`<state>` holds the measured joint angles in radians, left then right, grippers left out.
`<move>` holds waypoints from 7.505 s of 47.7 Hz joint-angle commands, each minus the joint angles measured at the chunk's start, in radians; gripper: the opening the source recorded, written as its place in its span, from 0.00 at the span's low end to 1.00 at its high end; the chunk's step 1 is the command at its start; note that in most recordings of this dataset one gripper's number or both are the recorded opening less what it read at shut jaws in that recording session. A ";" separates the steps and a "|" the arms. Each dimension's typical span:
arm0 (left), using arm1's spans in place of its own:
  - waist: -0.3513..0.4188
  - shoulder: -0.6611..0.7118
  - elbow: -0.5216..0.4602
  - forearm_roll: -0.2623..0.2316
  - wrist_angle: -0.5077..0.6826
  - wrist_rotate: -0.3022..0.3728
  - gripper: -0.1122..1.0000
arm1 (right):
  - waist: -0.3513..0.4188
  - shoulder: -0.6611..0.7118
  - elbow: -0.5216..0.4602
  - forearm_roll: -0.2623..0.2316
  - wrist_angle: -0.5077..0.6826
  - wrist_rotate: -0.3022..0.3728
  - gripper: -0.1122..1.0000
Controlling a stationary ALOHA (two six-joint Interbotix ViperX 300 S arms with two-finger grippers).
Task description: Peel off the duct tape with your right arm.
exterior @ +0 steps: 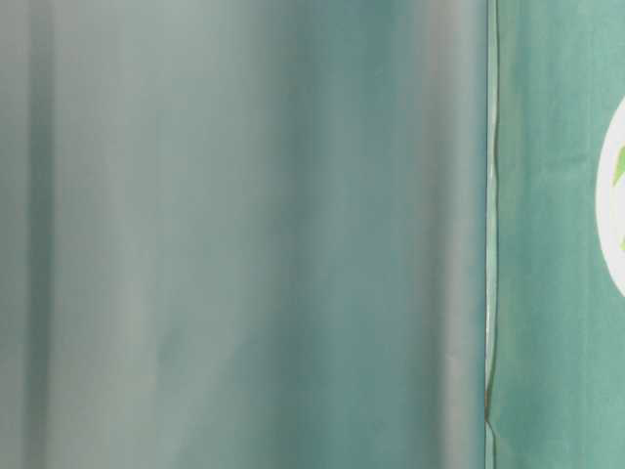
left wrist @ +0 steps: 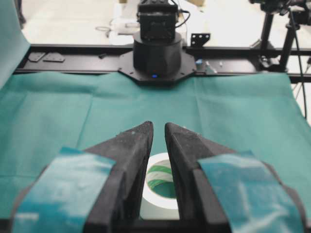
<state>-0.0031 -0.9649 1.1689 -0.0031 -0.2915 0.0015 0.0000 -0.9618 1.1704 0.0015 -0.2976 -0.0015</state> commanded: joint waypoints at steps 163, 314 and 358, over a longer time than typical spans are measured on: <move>-0.110 0.871 -0.769 -0.012 0.551 -0.003 0.99 | -0.003 -0.012 0.071 -0.003 -0.021 0.014 0.84; -0.123 1.301 -0.982 -0.008 0.802 0.103 0.28 | -0.003 0.009 0.121 -0.003 -0.084 0.015 0.83; -0.084 1.023 -1.034 -0.006 1.092 0.121 0.28 | -0.003 0.048 0.092 -0.003 -0.089 0.043 0.83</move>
<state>-0.0997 0.1243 0.1733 -0.0123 0.7839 0.1212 -0.0031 -0.9250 1.2962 0.0000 -0.3804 0.0399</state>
